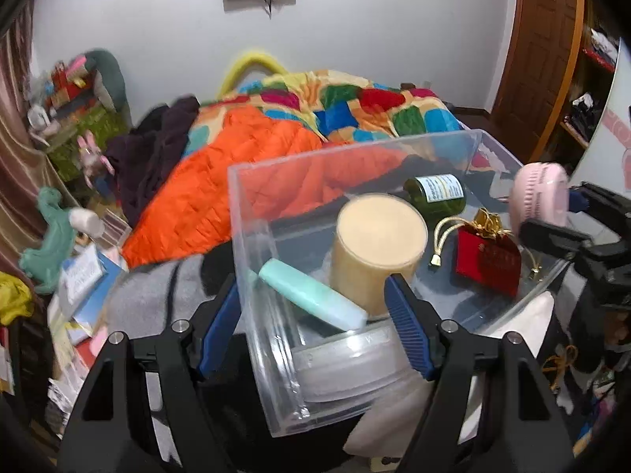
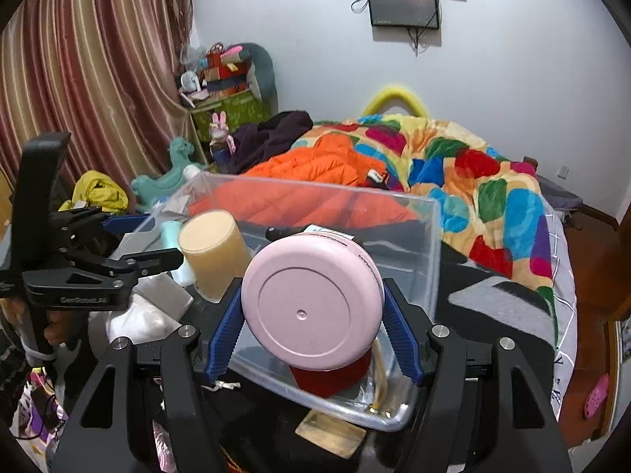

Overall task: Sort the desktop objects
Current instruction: 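Carry the tube and pink container over the clear box and lower them in with both tools, then open both tools to release the tube and pink container into the box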

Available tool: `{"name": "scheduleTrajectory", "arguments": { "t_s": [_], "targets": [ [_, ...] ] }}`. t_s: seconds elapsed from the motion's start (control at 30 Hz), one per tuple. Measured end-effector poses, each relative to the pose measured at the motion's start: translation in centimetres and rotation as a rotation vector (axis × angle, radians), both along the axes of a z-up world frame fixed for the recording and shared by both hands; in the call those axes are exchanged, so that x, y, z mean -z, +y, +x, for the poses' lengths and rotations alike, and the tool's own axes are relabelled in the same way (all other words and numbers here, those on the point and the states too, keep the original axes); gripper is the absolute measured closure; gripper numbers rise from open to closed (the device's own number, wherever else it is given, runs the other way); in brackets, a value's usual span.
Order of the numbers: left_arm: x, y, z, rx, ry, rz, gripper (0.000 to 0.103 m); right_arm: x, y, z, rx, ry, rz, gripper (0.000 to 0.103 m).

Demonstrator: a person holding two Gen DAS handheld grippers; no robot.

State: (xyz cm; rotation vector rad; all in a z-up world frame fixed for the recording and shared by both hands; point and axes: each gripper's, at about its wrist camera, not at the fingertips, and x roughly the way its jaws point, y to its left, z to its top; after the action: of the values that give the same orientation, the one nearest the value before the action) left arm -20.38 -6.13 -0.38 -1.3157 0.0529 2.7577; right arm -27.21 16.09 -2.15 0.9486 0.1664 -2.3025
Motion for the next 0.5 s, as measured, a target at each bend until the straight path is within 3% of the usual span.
{"name": "scheduleTrajectory", "arguments": {
  "t_s": [0.17,0.5],
  "targets": [
    [0.3,-0.5,-0.1,-0.009,-0.015,0.056,0.031,0.7,-1.2,-0.1,-0.020,-0.024,0.019,0.040],
    [-0.3,-0.1,0.6,-0.023,-0.001,0.027,0.028,1.0,-2.6,0.3,-0.034,-0.004,0.095,0.040]
  ]
}}
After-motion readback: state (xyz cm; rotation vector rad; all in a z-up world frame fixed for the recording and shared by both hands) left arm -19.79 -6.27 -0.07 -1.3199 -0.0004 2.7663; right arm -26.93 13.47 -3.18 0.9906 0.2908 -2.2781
